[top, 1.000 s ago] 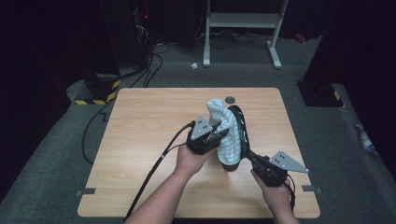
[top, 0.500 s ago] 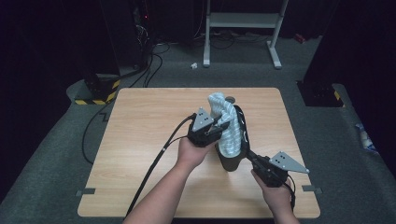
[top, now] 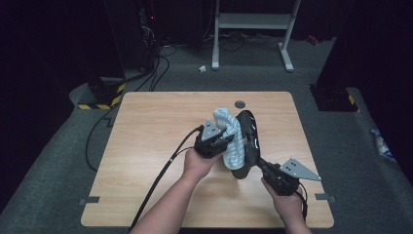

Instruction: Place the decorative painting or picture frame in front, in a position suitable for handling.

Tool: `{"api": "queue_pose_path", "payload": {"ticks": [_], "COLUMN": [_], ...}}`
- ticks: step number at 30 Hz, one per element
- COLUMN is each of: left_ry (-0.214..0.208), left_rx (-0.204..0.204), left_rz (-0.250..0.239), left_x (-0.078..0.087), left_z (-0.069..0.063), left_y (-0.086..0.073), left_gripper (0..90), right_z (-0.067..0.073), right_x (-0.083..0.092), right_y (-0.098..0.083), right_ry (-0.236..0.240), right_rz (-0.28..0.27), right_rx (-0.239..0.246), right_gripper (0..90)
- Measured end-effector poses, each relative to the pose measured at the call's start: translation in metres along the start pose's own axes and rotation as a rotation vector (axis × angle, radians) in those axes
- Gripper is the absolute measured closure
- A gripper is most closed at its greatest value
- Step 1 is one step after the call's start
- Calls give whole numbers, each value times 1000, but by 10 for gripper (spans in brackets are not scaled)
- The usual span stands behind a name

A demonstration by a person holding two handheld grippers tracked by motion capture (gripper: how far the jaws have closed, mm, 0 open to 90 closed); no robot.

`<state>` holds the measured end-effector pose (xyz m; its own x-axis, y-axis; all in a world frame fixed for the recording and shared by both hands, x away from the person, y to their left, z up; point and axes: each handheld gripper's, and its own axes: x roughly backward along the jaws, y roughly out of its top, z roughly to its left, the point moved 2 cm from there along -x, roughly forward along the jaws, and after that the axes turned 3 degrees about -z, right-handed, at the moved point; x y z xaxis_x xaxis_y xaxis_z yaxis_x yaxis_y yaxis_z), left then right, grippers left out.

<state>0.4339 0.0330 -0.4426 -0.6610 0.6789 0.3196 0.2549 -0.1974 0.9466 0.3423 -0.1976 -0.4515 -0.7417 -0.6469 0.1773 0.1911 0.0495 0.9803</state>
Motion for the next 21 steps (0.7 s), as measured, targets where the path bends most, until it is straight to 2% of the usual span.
{"api": "queue_pose_path", "payload": {"ticks": [10,21], "left_ry": [-4,-9], "left_rx": [13,4], "left_rz": [49,93], "left_x": [-3,-3], "left_z": [-3,-7], "left_y": [-28,-51], "left_gripper": [680,680], "right_z": [1,1], "right_x": [-1,-1], "right_y": [-2,-3], "right_ry": [0,-1], "right_rz": [7,12], "right_rx": [1,3], "right_gripper": [885,884]}}
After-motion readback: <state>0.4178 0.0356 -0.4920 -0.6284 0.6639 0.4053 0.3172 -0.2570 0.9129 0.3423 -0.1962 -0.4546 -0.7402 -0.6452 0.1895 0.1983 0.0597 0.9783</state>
